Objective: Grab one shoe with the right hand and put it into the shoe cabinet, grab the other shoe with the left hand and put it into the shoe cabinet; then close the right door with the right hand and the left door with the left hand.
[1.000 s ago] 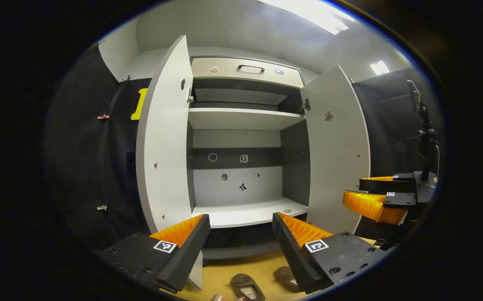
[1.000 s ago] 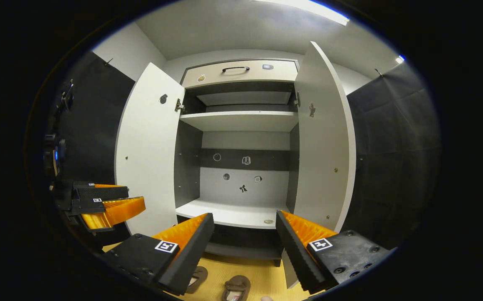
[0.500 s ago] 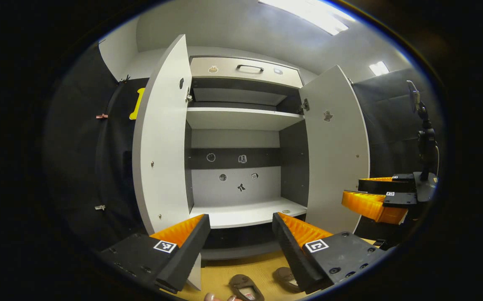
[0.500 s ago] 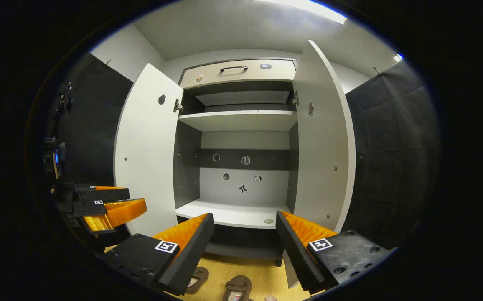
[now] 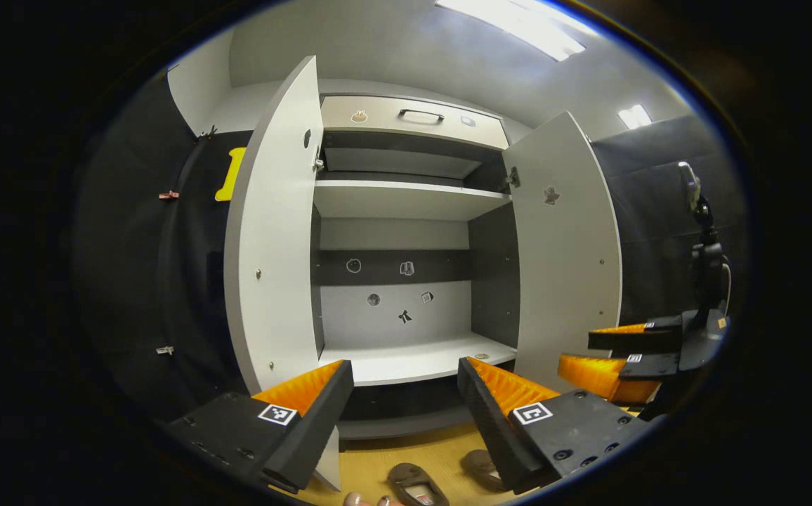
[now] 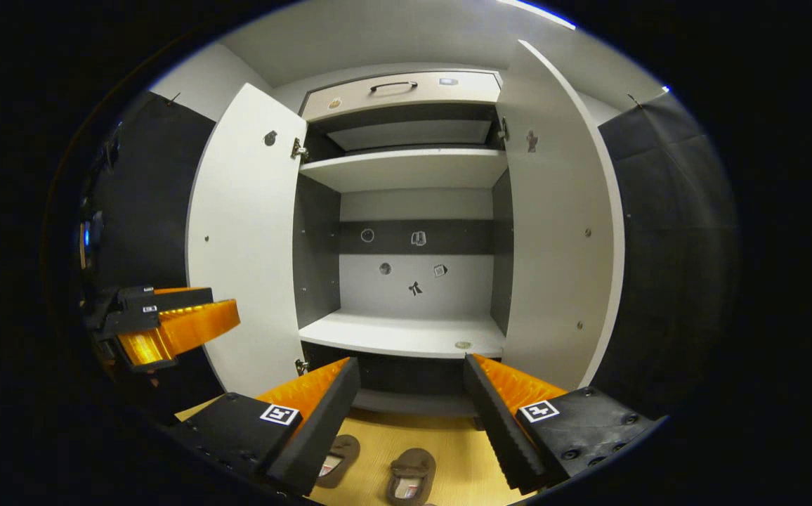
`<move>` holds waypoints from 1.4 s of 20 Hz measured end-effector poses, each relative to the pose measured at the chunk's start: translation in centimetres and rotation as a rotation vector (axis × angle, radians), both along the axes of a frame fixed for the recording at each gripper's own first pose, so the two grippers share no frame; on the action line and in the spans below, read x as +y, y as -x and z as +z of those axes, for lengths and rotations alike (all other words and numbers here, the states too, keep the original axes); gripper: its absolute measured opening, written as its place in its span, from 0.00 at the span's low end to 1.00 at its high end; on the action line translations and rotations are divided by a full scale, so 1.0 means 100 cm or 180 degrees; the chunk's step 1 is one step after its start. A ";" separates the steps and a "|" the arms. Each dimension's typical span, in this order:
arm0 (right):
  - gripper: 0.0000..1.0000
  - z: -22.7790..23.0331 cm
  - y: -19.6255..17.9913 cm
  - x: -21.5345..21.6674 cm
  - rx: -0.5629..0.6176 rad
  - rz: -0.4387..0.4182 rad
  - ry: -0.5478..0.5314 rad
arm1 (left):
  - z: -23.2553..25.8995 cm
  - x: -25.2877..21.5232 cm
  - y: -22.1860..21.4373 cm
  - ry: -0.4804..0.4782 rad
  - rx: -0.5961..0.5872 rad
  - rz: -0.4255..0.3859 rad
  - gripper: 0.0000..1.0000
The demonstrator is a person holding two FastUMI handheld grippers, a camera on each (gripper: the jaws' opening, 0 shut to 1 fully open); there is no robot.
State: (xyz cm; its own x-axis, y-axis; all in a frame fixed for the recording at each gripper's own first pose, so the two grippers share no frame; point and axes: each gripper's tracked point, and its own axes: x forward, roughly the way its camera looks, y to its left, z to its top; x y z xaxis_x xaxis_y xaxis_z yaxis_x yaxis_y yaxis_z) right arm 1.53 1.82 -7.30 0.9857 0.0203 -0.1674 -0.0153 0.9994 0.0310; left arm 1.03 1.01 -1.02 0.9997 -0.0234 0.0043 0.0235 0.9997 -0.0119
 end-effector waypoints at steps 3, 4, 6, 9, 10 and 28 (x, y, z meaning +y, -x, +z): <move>0.98 -0.046 0.001 0.013 0.0305 0.0047 -0.0057 | -0.010 0.005 -0.002 0.0039 0.0051 -0.0013 0.95; 0.98 -0.062 0.003 0.015 0.0426 0.0048 -0.0082 | -0.015 0.008 -0.004 0.0056 0.0073 -0.0013 0.95; 0.98 -0.096 0.007 0.020 0.0632 0.0048 -0.0143 | -0.023 0.012 -0.006 0.0083 0.0110 -0.0015 0.95; 0.98 -0.144 0.014 0.026 0.0936 0.0046 -0.0219 | -0.033 0.018 -0.012 0.0091 0.0156 0.0019 0.95; 0.98 -0.158 0.015 0.028 0.1018 0.0051 -0.0234 | -0.037 0.021 -0.013 0.0076 0.0172 0.0031 0.95; 0.85 -0.366 0.034 0.038 0.2042 -0.0042 -0.0555 | -0.069 0.018 -0.018 0.0013 0.0130 0.0055 0.95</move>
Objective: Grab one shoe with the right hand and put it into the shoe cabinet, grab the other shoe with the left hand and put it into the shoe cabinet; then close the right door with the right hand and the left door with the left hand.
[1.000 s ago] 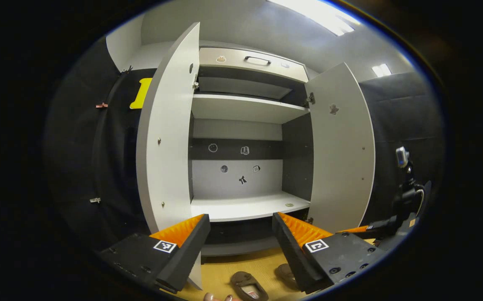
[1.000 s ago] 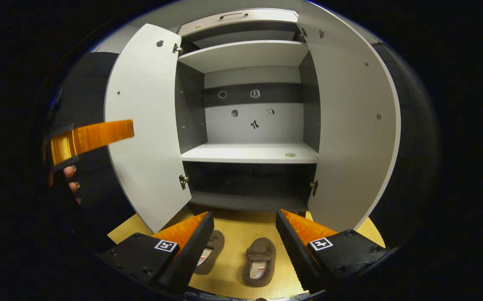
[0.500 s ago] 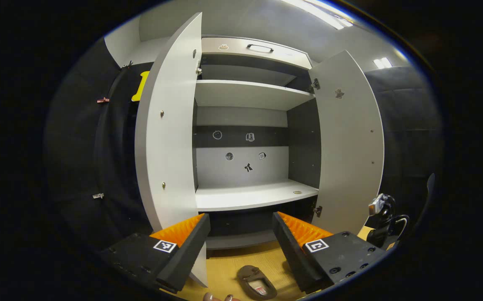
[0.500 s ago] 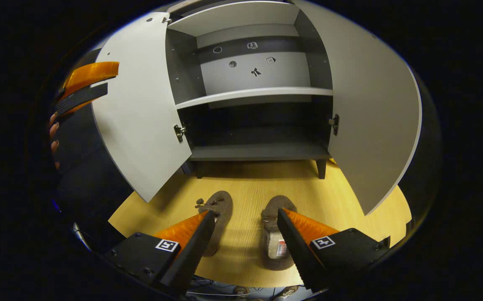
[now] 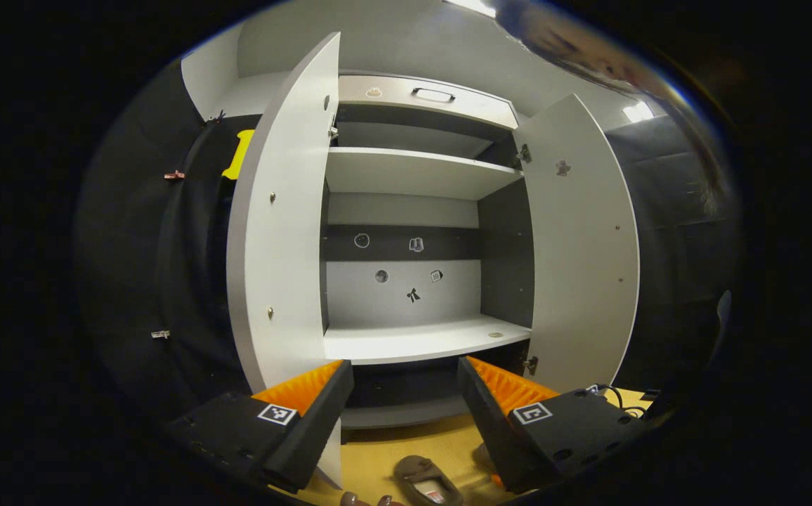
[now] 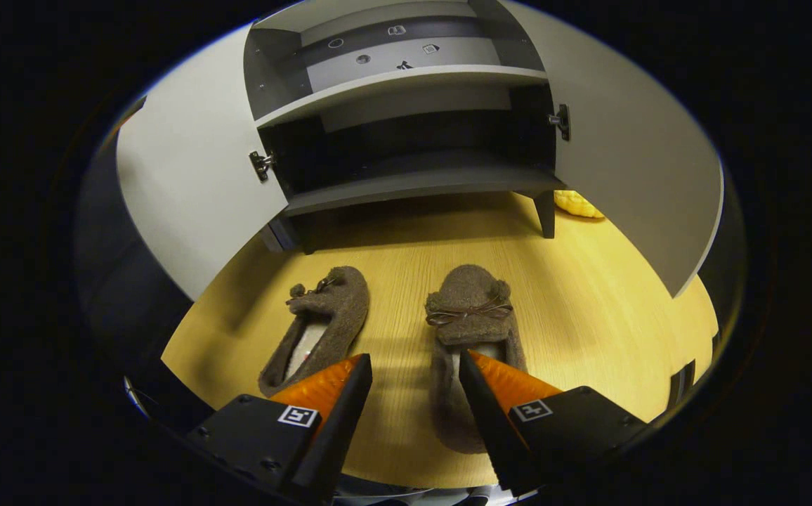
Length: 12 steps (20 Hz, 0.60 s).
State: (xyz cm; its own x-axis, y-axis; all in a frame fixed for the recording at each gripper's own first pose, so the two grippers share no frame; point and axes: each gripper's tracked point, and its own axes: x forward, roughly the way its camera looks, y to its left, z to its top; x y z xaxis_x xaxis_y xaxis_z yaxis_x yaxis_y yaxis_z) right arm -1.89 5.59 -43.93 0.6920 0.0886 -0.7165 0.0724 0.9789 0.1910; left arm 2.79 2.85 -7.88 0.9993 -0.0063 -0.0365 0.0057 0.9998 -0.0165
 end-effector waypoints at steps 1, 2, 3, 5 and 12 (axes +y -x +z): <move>0.84 -0.007 -0.002 -0.001 0.0016 -0.0002 0.0019 | -0.004 0.000 -0.001 0.0009 0.0029 0.0008 0.95; 0.84 -0.012 -0.005 -0.002 0.0027 0.0005 0.0034 | -0.009 -0.001 -0.002 0.0026 0.0063 0.0004 0.95; 0.84 -0.019 -0.009 -0.002 0.0041 0.0013 0.0036 | -0.013 -0.002 -0.002 0.0043 0.0087 0.0007 0.95; 0.74 -0.028 -0.015 -0.006 0.0058 0.0017 0.0070 | -0.021 0.000 -0.002 0.0047 0.0148 0.0026 0.95; 0.60 -0.049 -0.044 -0.014 0.0044 -0.0040 0.0171 | -0.039 0.009 -0.003 -0.0003 0.0298 0.0124 0.95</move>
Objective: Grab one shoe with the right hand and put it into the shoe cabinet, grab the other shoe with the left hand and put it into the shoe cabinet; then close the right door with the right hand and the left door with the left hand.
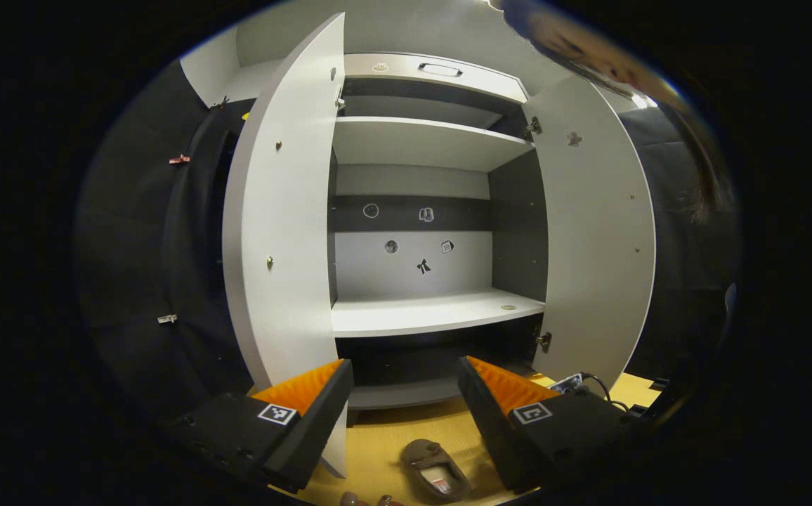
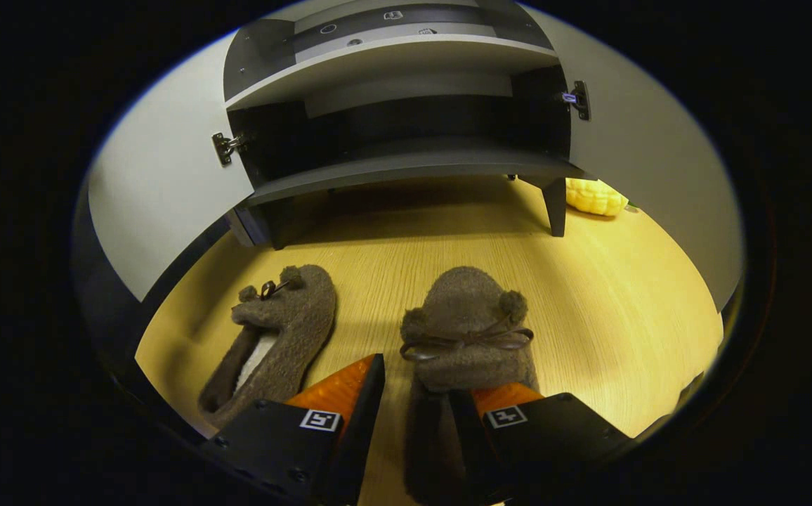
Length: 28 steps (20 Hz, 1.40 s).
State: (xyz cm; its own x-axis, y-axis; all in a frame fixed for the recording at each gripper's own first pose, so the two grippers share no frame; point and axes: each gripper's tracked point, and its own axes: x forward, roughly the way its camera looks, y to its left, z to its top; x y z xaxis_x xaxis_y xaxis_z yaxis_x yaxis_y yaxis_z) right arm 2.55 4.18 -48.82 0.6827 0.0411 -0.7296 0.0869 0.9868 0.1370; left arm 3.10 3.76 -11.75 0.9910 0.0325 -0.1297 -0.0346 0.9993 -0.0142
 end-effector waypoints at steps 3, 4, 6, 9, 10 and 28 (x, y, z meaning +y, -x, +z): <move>0.55 -0.008 -0.005 -0.003 0.0062 -0.0059 0.0052 | -0.006 0.003 0.000 -0.0016 0.0053 0.0026 0.95; 0.48 -0.010 -0.007 -0.006 0.0047 -0.0076 0.0089 | -0.007 0.005 0.000 -0.0021 0.0067 0.0035 0.95; 0.30 -0.009 -0.008 -0.009 0.0102 -0.0108 0.0127 | -0.010 0.006 -0.001 -0.0017 0.0091 0.0046 0.95; 0.31 -0.012 -0.012 -0.008 0.0110 -0.0062 0.0155 | -0.012 0.008 -0.002 0.0007 0.0108 0.0060 0.95; 0.05 -0.015 -0.010 -0.005 0.0152 -0.0039 0.0157 | -0.013 0.009 -0.003 0.0014 0.0114 0.0064 0.95; 0.05 0.236 -0.043 -0.035 -0.0867 0.0248 0.0231 | 0.027 -0.006 0.013 0.0219 -0.0116 -0.0083 0.95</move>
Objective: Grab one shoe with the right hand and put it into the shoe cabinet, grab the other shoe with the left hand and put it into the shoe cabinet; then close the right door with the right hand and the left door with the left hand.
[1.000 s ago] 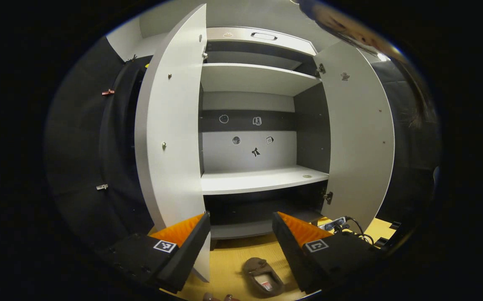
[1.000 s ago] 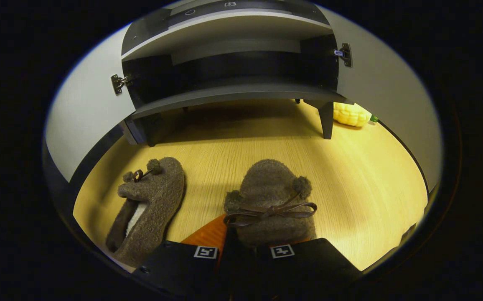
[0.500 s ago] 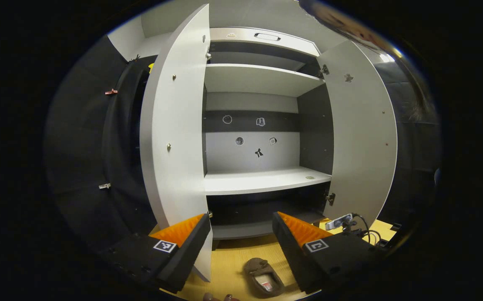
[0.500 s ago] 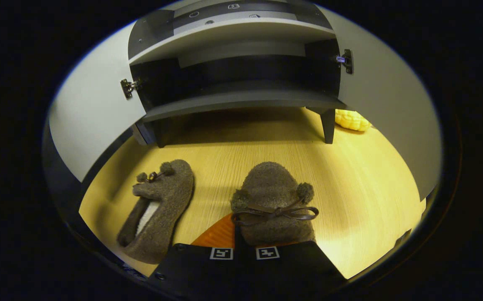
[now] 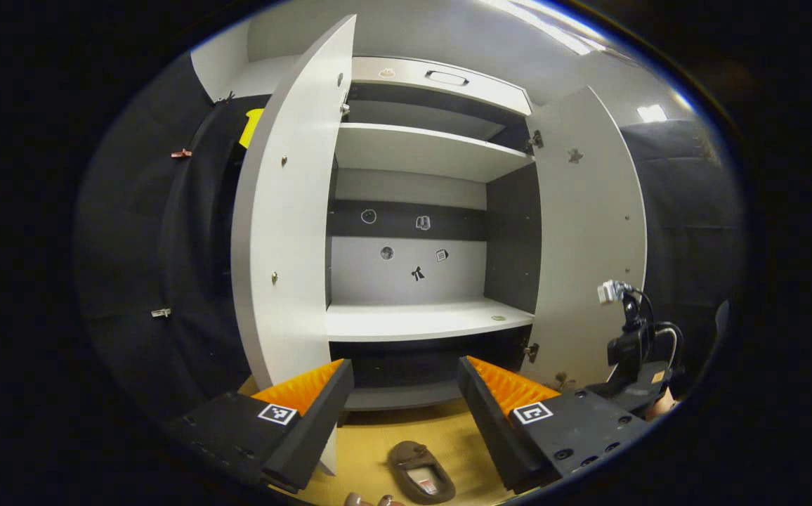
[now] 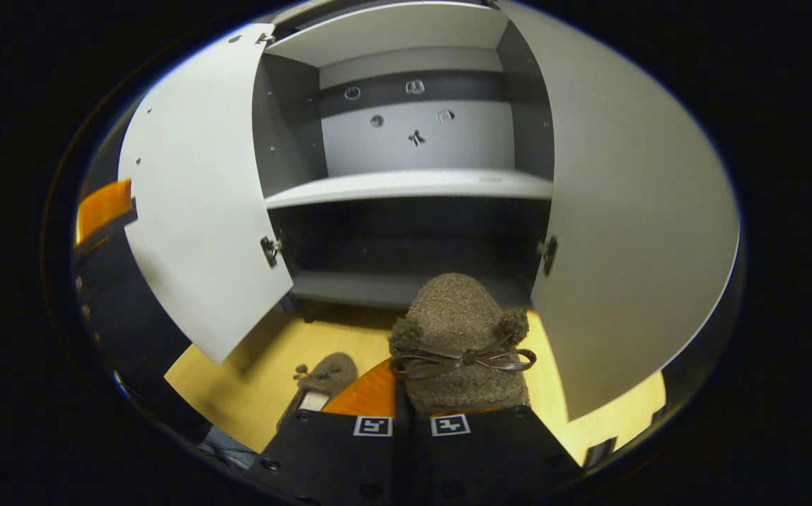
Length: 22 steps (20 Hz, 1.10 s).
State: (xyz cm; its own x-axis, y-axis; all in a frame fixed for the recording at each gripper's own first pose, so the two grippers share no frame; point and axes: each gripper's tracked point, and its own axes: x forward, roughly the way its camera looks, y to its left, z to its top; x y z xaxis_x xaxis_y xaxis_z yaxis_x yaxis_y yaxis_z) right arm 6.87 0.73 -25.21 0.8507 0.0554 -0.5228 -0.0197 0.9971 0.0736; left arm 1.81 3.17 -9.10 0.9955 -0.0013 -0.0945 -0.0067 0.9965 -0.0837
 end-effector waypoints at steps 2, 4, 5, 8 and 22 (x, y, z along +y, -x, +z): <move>0.05 0.040 -0.025 -0.007 -0.0243 0.0003 0.0148 | 0.003 0.003 0.008 0.0012 -0.0027 0.0007 0.95; 0.05 0.074 -0.053 -0.010 -0.0440 0.0032 0.0224 | 0.003 0.009 0.017 -0.0043 -0.0021 0.0025 0.95; 0.05 0.088 -0.064 -0.011 -0.0552 0.0037 0.0257 | 0.002 0.013 0.021 -0.0080 0.0005 0.0033 0.95; 0.05 0.124 -0.104 -0.012 -0.0751 0.0049 0.0334 | -0.002 0.022 0.034 -0.0163 0.0062 0.0073 0.95; 0.05 0.132 -0.311 -0.021 -0.0412 -0.0120 0.0167 | -0.013 0.043 0.060 0.0003 0.0243 0.0312 0.95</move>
State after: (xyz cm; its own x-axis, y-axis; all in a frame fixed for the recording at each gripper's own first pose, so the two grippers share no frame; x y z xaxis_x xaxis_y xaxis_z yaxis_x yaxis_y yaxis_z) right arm 37.99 -1.38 -12.03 0.9121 -0.0022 -0.4101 0.0118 0.9997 0.0207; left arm -4.14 7.51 -10.42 0.9808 0.0955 -0.1702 -0.1103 0.9907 -0.0800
